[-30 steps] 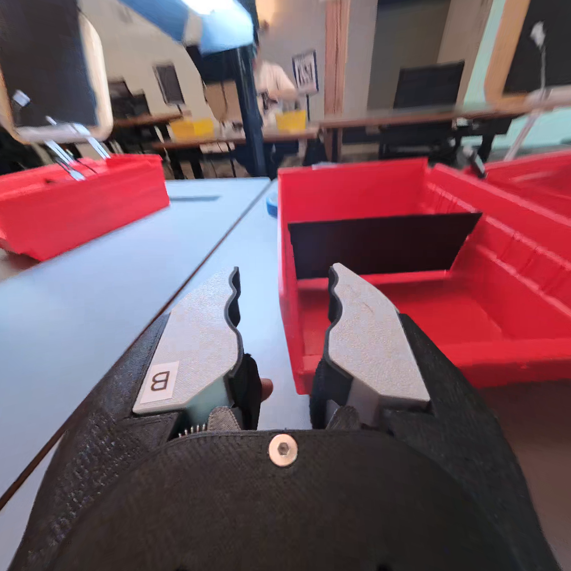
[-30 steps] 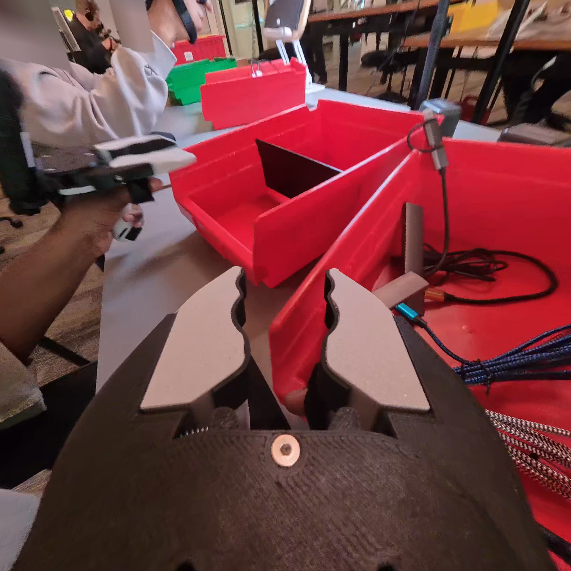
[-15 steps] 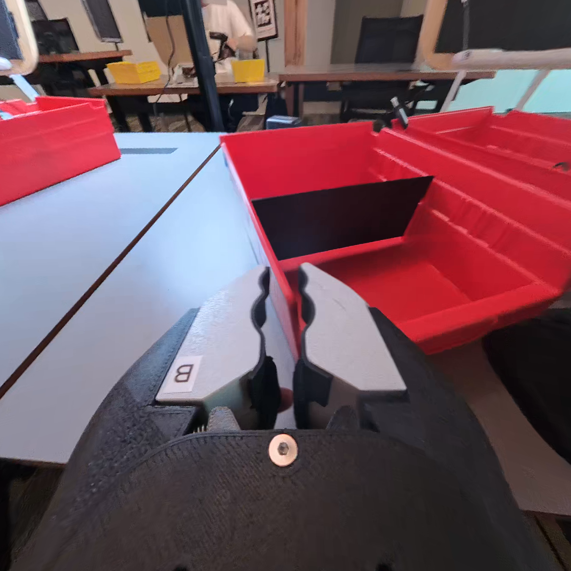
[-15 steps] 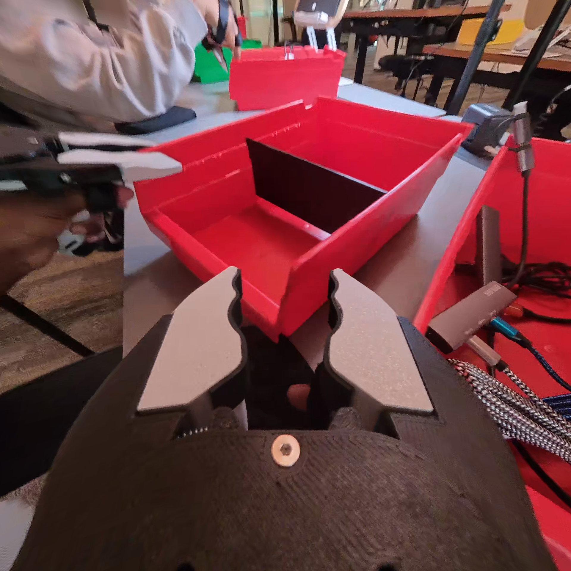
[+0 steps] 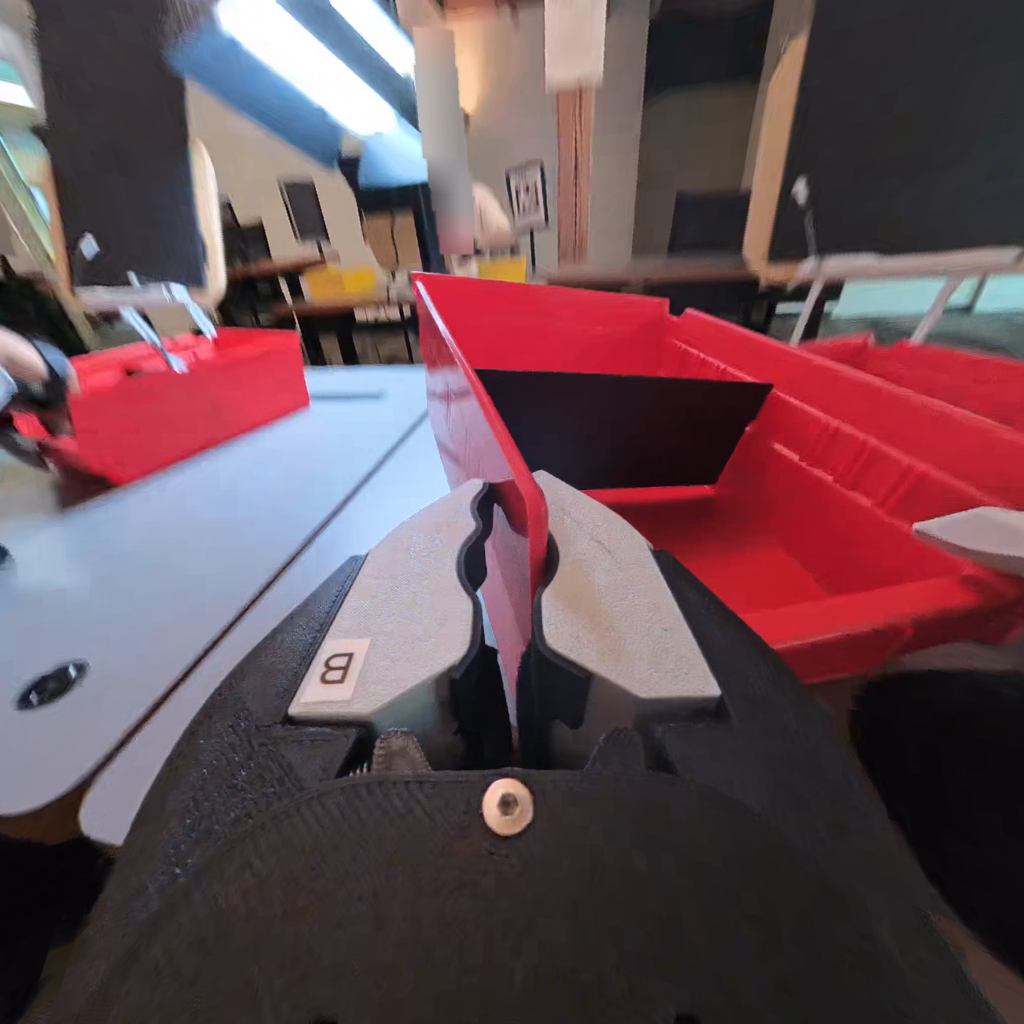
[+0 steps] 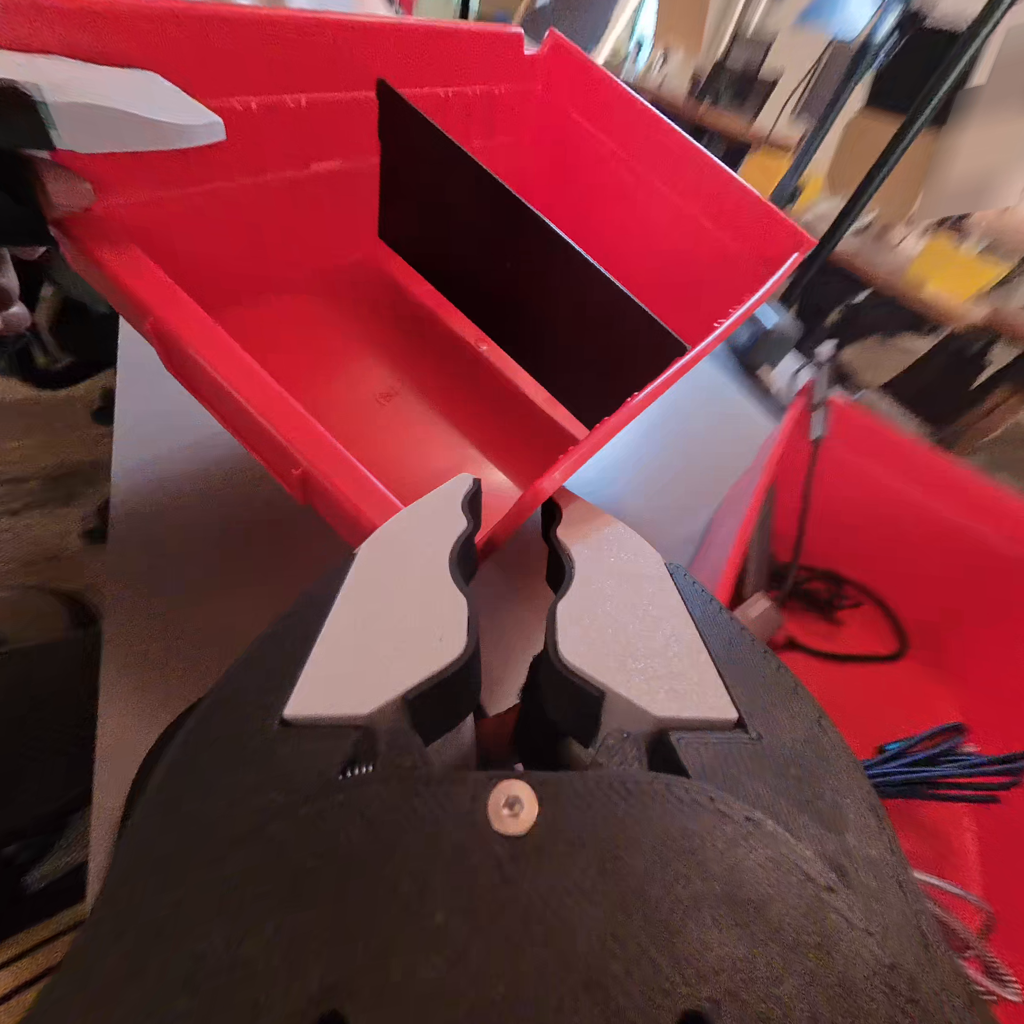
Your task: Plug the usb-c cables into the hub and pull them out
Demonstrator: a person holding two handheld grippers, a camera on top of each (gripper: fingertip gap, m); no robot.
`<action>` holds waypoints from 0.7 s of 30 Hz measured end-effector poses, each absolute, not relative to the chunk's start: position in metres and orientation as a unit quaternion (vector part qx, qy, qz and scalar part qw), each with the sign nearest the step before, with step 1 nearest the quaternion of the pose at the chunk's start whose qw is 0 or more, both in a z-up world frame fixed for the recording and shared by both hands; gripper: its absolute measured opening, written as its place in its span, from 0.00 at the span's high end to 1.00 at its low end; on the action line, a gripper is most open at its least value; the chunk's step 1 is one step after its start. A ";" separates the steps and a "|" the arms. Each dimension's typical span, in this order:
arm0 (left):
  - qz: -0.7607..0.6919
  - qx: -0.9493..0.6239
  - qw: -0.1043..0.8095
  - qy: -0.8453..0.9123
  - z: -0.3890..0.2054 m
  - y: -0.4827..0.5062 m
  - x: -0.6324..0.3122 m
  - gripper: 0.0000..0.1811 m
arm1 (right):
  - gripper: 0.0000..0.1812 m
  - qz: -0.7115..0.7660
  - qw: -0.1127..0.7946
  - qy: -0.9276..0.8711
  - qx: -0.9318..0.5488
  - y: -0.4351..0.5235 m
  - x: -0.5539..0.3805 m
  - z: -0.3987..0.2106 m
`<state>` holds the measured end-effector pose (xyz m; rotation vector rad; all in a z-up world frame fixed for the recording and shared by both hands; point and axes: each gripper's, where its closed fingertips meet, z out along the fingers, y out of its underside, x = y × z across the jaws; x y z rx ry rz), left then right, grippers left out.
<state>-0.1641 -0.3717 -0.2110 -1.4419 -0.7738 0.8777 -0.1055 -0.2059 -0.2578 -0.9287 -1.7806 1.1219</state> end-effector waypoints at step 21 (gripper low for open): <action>0.185 -0.565 0.803 -0.047 -0.085 -0.015 -0.021 0.92 | 0.94 0.290 0.736 -0.393 -0.469 0.097 0.119 -0.117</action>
